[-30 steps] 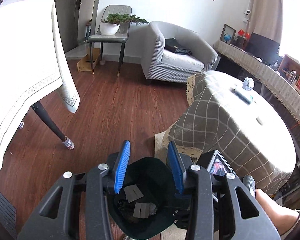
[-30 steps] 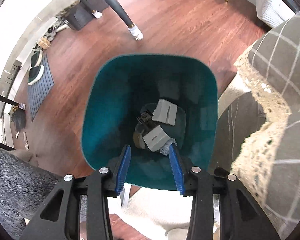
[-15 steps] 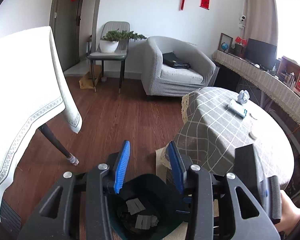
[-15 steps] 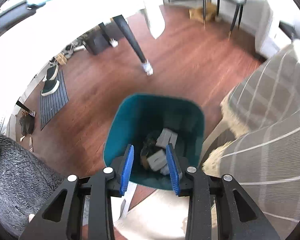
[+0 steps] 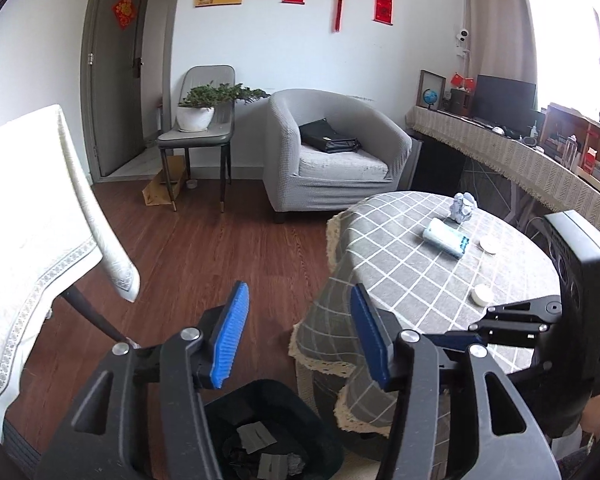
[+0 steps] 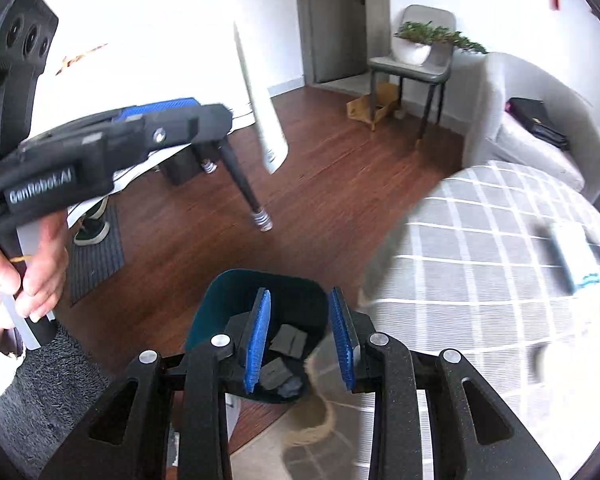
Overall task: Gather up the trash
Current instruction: 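Lift both tools from the bin and reach toward the white lids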
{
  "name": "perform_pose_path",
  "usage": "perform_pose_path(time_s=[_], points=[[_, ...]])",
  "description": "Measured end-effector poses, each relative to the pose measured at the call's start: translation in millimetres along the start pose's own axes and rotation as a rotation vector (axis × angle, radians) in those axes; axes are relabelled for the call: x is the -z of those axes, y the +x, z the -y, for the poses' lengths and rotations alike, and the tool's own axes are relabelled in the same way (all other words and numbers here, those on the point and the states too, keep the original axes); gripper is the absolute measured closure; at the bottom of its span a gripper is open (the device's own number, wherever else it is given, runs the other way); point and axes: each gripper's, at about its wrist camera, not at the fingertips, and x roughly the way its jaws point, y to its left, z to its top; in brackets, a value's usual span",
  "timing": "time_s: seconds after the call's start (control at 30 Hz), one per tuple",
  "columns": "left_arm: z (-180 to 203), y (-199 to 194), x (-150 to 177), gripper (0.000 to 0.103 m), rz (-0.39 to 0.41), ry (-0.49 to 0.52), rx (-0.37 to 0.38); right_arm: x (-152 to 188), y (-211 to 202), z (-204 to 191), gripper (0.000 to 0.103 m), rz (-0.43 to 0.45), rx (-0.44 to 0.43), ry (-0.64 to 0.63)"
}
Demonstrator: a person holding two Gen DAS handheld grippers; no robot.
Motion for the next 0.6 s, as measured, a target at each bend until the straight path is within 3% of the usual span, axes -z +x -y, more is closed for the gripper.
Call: perform_pose_path(time_s=[0.4, 0.6], points=[[91, 48, -13, 0.031, -0.033, 0.121, 0.082, 7, -42, 107, 0.072, 0.038, 0.144, 0.109], [132, 70, -8, 0.03, -0.071, 0.187, 0.127, 20, -60, 157, 0.071, 0.056, 0.204, 0.187]])
